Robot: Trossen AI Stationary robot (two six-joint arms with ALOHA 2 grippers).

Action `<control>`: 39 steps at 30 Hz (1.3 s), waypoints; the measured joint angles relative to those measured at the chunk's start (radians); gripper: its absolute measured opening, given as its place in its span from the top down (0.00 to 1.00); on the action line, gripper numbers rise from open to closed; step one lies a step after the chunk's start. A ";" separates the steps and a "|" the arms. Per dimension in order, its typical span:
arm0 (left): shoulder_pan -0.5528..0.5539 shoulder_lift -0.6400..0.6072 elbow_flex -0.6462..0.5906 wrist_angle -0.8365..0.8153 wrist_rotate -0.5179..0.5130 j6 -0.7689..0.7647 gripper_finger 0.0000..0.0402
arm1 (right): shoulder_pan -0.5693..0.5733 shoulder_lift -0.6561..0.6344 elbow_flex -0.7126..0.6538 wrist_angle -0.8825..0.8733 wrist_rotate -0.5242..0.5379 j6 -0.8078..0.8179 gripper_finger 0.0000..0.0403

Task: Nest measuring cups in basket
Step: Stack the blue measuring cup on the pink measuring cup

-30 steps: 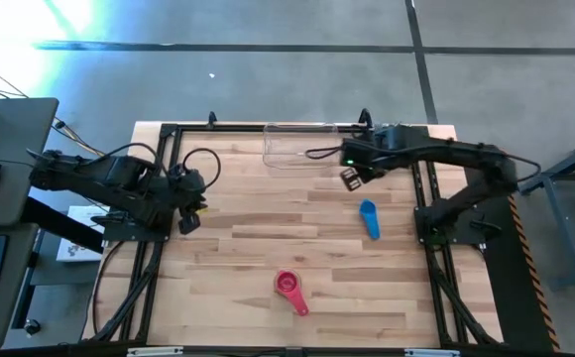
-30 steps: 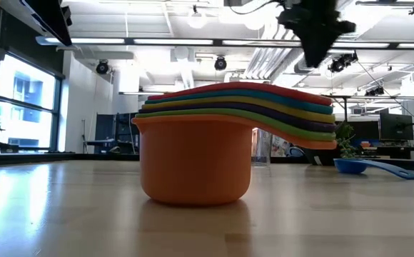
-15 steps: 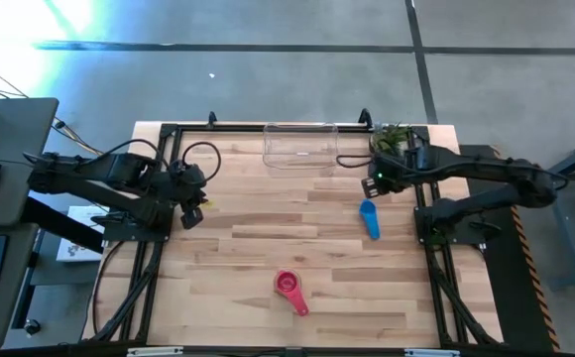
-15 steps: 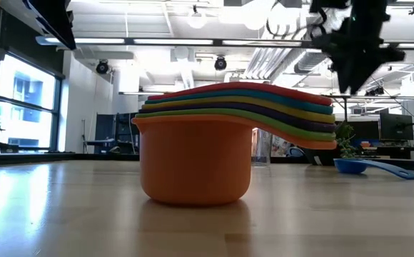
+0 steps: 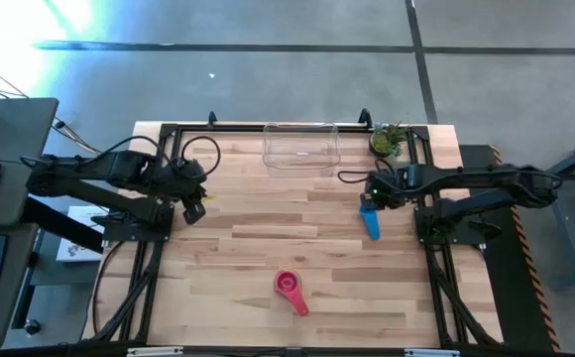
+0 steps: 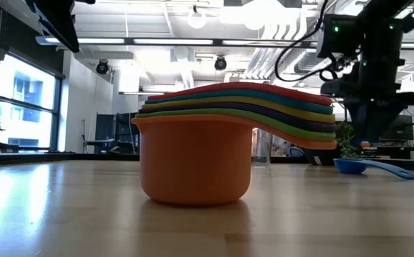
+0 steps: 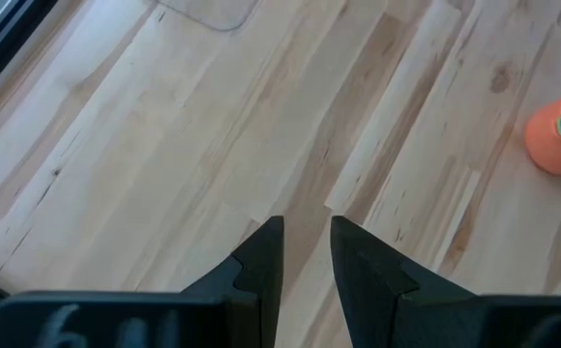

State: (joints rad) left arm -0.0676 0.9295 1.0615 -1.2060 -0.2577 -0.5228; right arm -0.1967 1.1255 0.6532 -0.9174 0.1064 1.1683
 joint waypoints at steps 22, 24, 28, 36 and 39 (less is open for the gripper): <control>0.037 0.010 0.000 0.004 0.000 0.001 0.81 | 0.000 0.101 -0.122 0.213 -0.011 -0.030 0.70; 0.037 0.011 0.000 0.004 0.000 0.001 0.81 | 0.000 0.121 -0.122 0.224 -0.018 -0.044 0.72; 0.037 0.021 -0.001 0.004 0.000 0.001 0.81 | 0.000 0.153 -0.122 0.256 -0.046 -0.048 0.80; 0.037 0.037 -0.001 0.003 0.006 0.003 0.81 | 0.001 0.153 -0.108 0.275 -0.082 -0.049 0.98; 0.037 0.039 0.000 0.003 0.010 0.002 0.81 | 0.001 0.154 -0.083 0.268 -0.089 -0.051 0.97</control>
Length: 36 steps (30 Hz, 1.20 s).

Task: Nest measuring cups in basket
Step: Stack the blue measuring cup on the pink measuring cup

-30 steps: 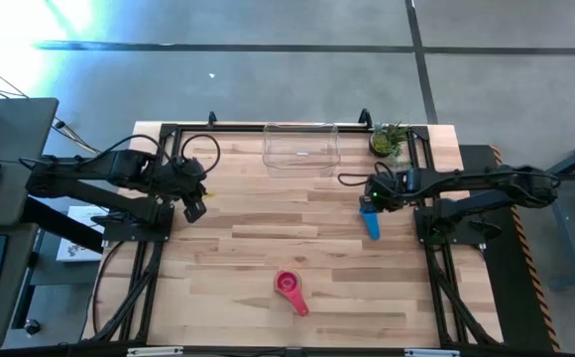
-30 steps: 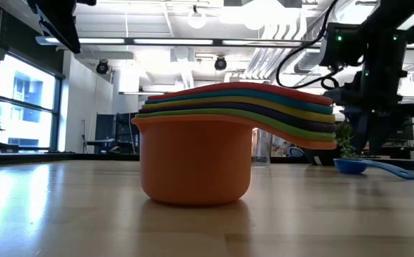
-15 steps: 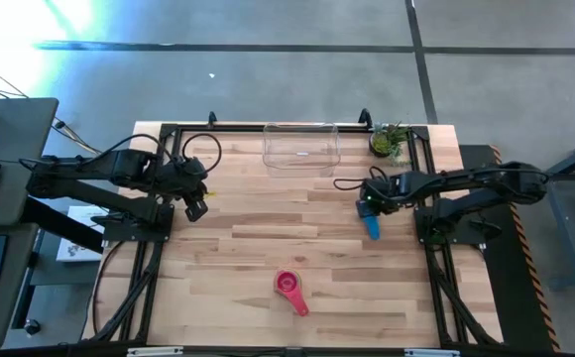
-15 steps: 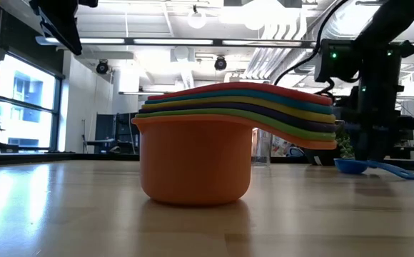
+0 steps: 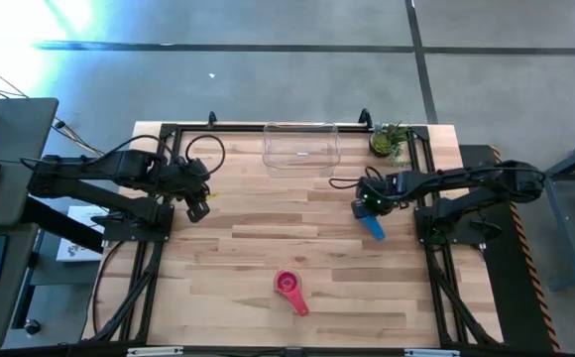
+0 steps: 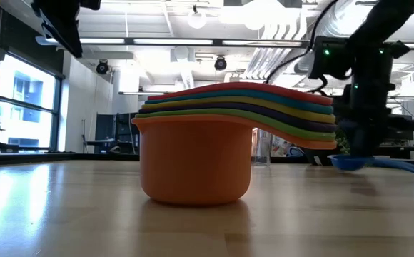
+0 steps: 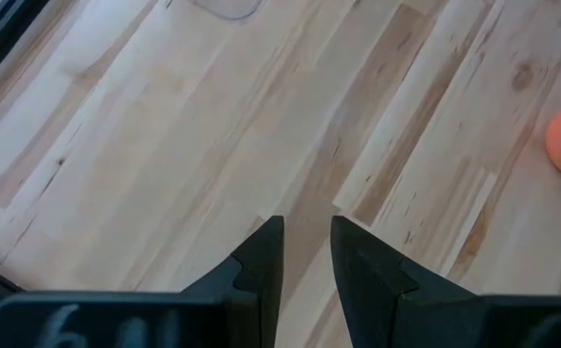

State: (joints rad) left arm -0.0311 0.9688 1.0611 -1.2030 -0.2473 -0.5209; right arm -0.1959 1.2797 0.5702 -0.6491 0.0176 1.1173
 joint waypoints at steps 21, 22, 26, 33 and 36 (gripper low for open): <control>0.000 0.000 0.000 0.000 0.002 -0.002 0.81 | 0.203 0.010 0.396 -0.016 0.113 0.033 1.00; 0.000 0.000 0.000 0.000 0.002 -0.002 0.81 | 0.214 0.017 0.425 -0.025 0.127 0.035 1.00; 0.000 0.000 0.000 0.000 0.002 -0.002 0.81 | 0.253 0.060 0.546 -0.096 0.171 0.054 1.00; 0.000 0.000 0.000 0.000 0.002 -0.002 0.81 | 0.319 0.181 0.762 -0.226 0.191 0.111 1.00; 0.000 0.000 0.000 -0.001 0.002 -0.006 0.81 | 0.357 0.246 0.847 -0.276 0.191 0.158 1.00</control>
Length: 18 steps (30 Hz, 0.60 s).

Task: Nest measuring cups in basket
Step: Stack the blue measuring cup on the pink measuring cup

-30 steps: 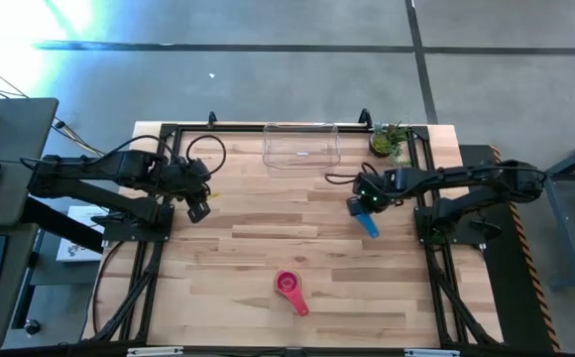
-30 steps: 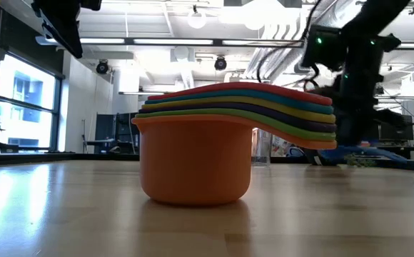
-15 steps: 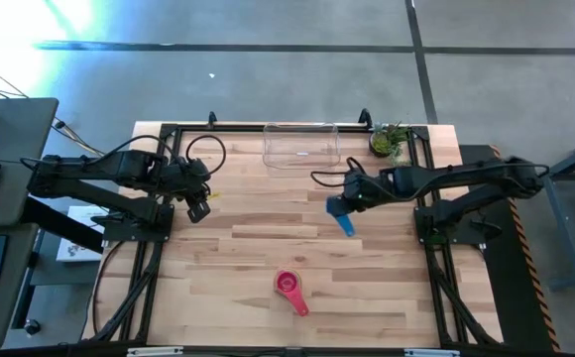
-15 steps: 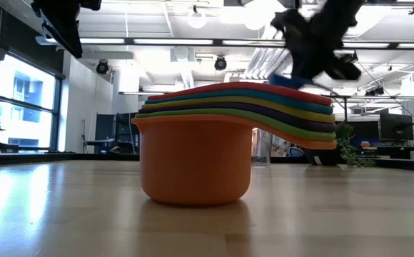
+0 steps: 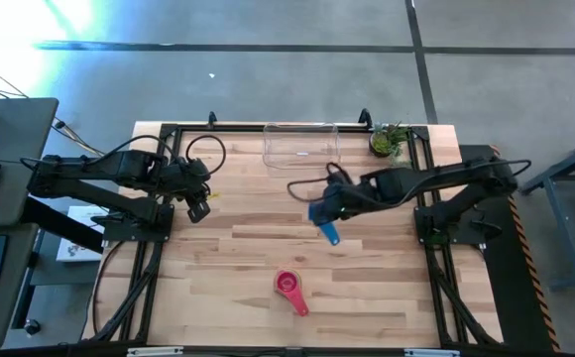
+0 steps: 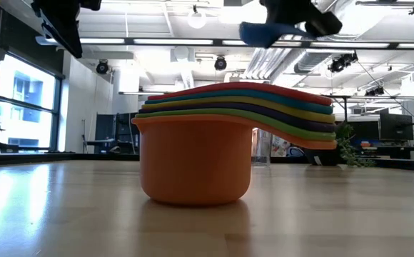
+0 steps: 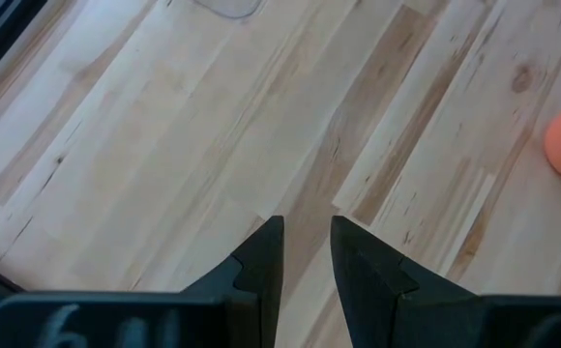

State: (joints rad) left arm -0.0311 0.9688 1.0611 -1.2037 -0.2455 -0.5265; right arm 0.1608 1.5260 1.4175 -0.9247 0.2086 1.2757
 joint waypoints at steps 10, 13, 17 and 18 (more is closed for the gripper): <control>0.000 0.000 0.000 0.000 0.000 -0.020 0.81 | 0.122 0.218 0.205 -0.037 -0.014 0.152 1.00; 0.000 0.000 0.000 0.000 0.000 -0.021 0.81 | 0.157 0.274 0.237 -0.036 -0.023 0.207 1.00; 0.000 0.000 0.000 0.000 0.000 -0.021 0.81 | 0.192 0.325 0.244 -0.037 -0.037 0.298 1.00; 0.000 0.000 0.000 0.000 0.000 -0.021 0.81 | 0.201 0.336 0.244 -0.037 -0.042 0.318 1.00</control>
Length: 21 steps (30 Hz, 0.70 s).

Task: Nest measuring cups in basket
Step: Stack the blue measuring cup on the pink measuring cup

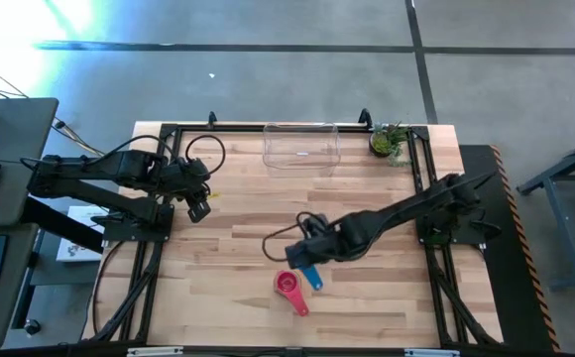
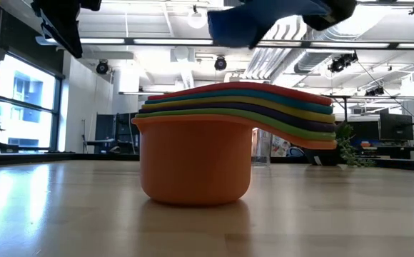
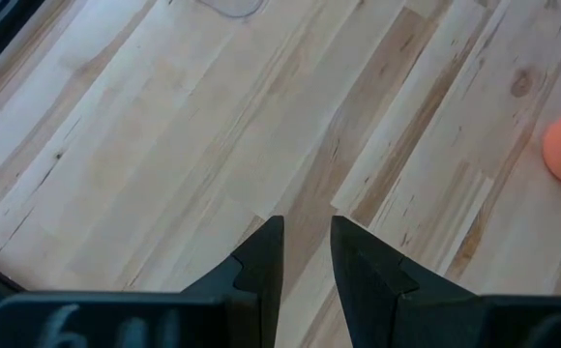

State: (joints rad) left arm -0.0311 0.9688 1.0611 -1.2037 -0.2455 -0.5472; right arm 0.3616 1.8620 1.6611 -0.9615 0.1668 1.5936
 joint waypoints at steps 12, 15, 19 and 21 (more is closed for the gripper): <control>0.000 0.000 0.000 0.000 0.000 0.000 0.81 | 0.075 0.081 0.000 0.171 -0.015 0.119 1.00; 0.000 0.000 0.000 0.000 0.000 0.000 0.81 | 0.078 0.082 0.000 0.251 0.019 0.106 1.00; 0.000 0.000 0.000 0.000 0.000 0.000 0.81 | 0.077 0.082 0.007 0.292 0.040 0.083 1.00; 0.000 0.000 0.000 0.000 0.000 0.000 0.81 | 0.077 0.082 0.018 0.295 0.041 0.081 1.00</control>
State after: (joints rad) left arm -0.0312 0.9691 1.0611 -1.2034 -0.2455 -0.5472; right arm 0.4385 1.9442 1.6791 -0.6661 0.2075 1.6749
